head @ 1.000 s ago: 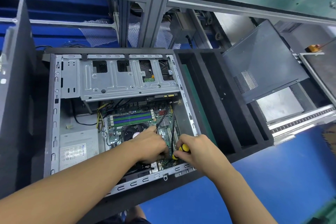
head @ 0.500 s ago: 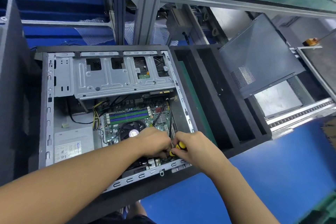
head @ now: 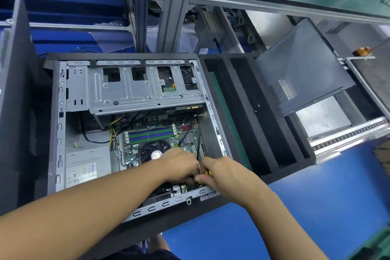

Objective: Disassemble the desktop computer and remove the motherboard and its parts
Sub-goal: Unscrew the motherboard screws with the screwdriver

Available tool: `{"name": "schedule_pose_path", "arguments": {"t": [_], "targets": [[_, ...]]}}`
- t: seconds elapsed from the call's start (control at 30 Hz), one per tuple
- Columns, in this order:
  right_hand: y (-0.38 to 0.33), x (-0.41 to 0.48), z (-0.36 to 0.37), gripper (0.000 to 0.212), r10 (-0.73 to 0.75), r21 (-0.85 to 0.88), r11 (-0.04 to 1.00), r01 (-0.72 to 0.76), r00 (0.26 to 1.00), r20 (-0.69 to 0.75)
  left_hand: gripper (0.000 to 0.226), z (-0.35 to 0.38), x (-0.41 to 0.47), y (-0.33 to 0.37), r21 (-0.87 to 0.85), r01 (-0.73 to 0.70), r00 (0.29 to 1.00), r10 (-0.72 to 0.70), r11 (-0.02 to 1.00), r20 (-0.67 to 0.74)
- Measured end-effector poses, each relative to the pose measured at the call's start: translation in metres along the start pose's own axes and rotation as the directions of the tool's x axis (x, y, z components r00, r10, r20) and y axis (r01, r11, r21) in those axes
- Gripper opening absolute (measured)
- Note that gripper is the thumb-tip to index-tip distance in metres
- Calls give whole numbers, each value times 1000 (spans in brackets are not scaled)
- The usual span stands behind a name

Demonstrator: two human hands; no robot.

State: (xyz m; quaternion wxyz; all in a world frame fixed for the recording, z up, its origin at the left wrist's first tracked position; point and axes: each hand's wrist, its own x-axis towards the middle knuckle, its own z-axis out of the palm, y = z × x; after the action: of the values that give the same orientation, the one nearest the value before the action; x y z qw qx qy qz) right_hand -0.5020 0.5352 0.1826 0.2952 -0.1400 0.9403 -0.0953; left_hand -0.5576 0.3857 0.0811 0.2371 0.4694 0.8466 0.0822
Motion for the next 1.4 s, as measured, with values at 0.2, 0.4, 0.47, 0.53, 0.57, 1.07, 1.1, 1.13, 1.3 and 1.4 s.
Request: {"name": "schedule_pose_path", "arguments": {"t": [0.2, 0.4, 0.47, 0.53, 0.57, 1.07, 1.1, 1.13, 1.3, 1.4], "targets": [[-6, -5, -5, 29, 47, 65, 997, -37, 987, -152, 17, -1, -1, -1, -83, 44, 999, -44, 996, 0], [-8, -1, -5, 39, 86, -145, 980, -134, 950, -300, 15, 1, -1, -1, -24, -41, 999, 41, 999, -22], [-3, -3, -8, 51, 150, -277, 931, -237, 941, -303, 13, 0, -1, -3, -22, -62, 997, 61, 998, -40], [-1, -4, -9, 62, 147, -353, 903, -246, 947, -284, 12, 0, 0, -3, -24, -67, 996, 65, 997, -63], [-1, -4, -9, 64, 150, -356, 902, -242, 952, -268, 11, 0, 0, -2, -18, -72, 996, 70, 997, -62], [-13, -4, -15, 58, 165, -266, 946, -184, 982, -93, 30, -1, 1, 1, 41, 12, 1000, -12, 999, -16], [-13, -4, -15, 59, 170, -264, 946, -188, 981, -89, 28, 0, 1, 1, 48, 11, 1000, -10, 999, -23], [-12, -4, -14, 60, 175, -259, 947, -192, 981, -86, 25, 1, 2, 0, 54, 7, 1000, -5, 999, -30], [-18, -2, -14, 55, 215, -212, 950, -230, 972, -90, 17, 3, 1, -2, 32, -24, 998, 26, 999, -49], [-22, -3, -16, 45, 219, -130, 965, -227, 973, -77, 13, 2, 0, -2, -9, -20, 998, 20, 1000, -57]]}}
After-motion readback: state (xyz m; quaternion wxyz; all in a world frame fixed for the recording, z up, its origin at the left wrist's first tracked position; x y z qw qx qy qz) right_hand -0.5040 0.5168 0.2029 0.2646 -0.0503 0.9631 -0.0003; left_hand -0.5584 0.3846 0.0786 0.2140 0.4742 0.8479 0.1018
